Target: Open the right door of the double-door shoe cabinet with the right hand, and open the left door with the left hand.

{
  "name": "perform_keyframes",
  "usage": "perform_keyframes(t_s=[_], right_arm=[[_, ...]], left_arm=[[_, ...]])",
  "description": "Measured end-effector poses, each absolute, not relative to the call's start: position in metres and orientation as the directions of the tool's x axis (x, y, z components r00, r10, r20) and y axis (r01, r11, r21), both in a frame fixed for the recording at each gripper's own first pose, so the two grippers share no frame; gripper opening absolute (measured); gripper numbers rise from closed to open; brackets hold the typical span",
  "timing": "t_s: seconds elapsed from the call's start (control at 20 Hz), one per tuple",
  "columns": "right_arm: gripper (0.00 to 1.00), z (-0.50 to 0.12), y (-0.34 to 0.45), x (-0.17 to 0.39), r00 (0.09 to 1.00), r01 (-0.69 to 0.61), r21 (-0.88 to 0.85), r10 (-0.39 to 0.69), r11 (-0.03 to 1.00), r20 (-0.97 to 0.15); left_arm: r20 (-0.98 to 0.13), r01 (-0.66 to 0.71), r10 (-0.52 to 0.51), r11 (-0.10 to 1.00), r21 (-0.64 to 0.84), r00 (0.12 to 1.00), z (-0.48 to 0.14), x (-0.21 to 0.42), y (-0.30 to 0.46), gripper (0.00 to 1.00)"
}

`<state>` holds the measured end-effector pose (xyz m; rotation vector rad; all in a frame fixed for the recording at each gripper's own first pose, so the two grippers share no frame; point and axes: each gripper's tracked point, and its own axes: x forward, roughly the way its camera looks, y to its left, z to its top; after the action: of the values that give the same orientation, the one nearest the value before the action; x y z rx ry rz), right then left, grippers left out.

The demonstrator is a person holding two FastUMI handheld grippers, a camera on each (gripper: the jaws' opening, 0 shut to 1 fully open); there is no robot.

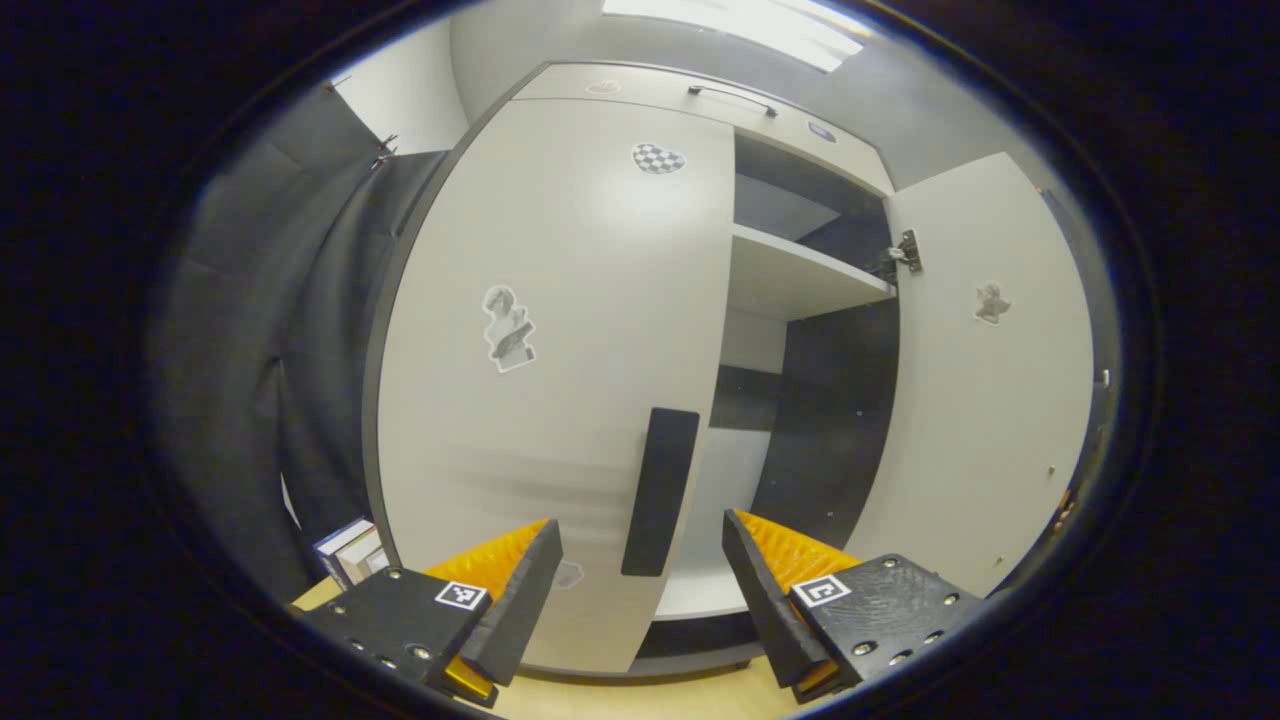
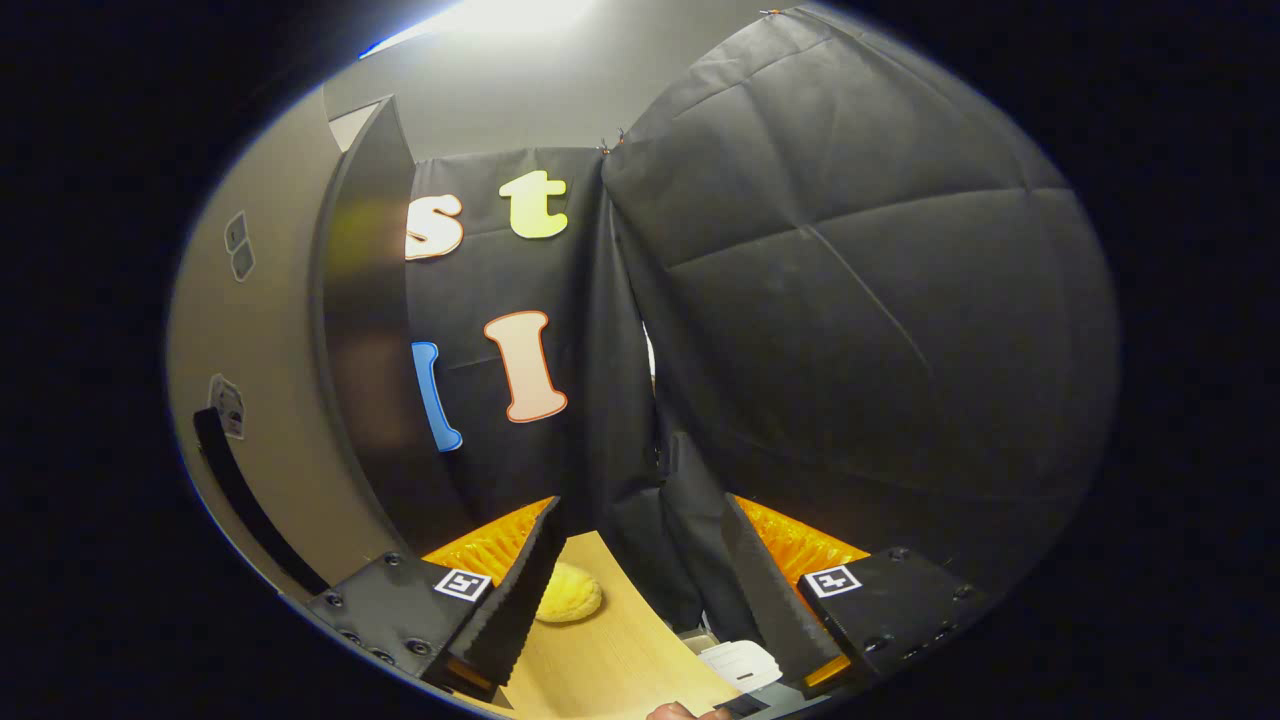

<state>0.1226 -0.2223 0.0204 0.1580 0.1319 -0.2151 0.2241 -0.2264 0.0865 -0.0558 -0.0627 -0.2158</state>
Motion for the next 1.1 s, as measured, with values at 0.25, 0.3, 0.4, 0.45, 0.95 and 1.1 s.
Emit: perform_keyframes(t_s=[0.25, 0.3, 0.4, 0.45, 0.95, 1.1], right_arm=[[0.98, -0.013, -0.236, 0.167, 0.961, 0.218, 0.144, -0.187, 0.965, -0.202], [0.92, -0.016, -0.237, 0.174, 0.96, 0.215, 0.143, -0.183, 0.966, -0.21], [0.98, -0.02, -0.238, 0.186, 0.96, 0.207, 0.146, -0.172, 0.968, -0.22], [0.98, -0.02, -0.237, 0.192, 0.961, 0.2, 0.149, -0.165, 0.968, -0.222], [0.98, -0.025, -0.243, 0.242, 0.966, 0.18, 0.214, -0.132, 0.96, -0.221], [0.98, -0.033, -0.243, 0.244, 0.963, 0.174, 0.18, -0.13, 0.968, -0.234]], left_arm=[[0.07, 0.165, -0.164, 0.986, -0.004, 0.984, 0.09, 0.258, -0.234, 0.94], [0.069, 0.153, -0.152, 0.988, -0.001, 0.986, 0.089, 0.265, -0.236, 0.94], [0.067, 0.137, -0.137, 0.991, 0.001, 0.988, 0.088, 0.274, -0.242, 0.94], [0.061, 0.131, -0.131, 0.991, 0.001, 0.99, 0.088, 0.278, -0.245, 0.94], [0.066, 0.053, -0.055, 0.998, 0.029, 0.996, 0.088, 0.29, -0.251, 0.32], [0.064, 0.02, -0.025, 0.997, 0.068, 0.998, 0.086, 0.292, -0.248, 0.26]])
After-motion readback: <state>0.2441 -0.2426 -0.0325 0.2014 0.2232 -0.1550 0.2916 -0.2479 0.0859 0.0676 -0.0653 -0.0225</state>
